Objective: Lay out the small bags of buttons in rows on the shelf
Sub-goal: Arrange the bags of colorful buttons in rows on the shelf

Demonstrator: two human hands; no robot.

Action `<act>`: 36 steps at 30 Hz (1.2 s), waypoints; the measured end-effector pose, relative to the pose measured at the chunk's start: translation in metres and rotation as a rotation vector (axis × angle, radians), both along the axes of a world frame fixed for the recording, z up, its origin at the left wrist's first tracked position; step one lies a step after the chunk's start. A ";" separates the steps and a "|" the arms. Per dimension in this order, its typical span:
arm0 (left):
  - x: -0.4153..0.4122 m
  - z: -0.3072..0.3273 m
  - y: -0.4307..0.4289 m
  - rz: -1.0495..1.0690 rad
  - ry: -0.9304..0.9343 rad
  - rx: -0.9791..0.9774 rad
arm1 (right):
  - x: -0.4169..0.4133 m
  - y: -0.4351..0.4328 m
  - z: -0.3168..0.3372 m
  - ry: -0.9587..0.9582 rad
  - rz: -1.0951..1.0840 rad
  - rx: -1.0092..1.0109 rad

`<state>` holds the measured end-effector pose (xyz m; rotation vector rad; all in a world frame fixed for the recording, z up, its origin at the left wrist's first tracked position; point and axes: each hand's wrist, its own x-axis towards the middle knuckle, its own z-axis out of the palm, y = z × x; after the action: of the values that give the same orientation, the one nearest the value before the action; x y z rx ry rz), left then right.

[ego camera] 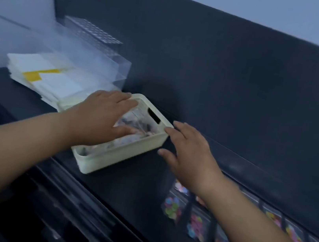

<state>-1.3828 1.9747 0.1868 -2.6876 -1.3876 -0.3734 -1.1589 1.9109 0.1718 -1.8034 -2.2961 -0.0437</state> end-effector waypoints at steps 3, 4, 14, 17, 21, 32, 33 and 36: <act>-0.041 -0.004 0.026 0.071 -0.002 -0.061 | -0.042 0.032 0.003 0.042 0.064 -0.028; -0.053 -0.007 0.034 0.084 0.000 -0.091 | -0.055 0.042 0.003 0.051 0.083 -0.056; -0.114 -0.047 0.079 0.055 -0.009 -0.239 | -0.147 0.112 -0.022 0.113 0.171 -0.334; -0.124 -0.052 0.081 0.028 -0.123 -0.244 | -0.167 0.125 -0.031 0.086 0.177 -0.409; -0.127 -0.057 0.084 0.021 -0.131 -0.244 | -0.188 0.139 -0.042 0.029 0.247 -0.504; -0.127 -0.057 0.088 -0.005 -0.136 -0.259 | -0.176 0.161 -0.061 0.259 0.160 -0.500; -0.127 -0.058 0.089 0.001 -0.127 -0.265 | -0.170 0.162 -0.059 0.405 0.118 -0.540; -0.125 -0.056 0.092 0.022 -0.127 -0.272 | -0.156 0.159 -0.047 0.800 0.023 -0.643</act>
<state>-1.5077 2.0666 0.1310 -2.9044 -1.6084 -0.3846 -1.3151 2.0694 0.1250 -1.5752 -1.8100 1.2908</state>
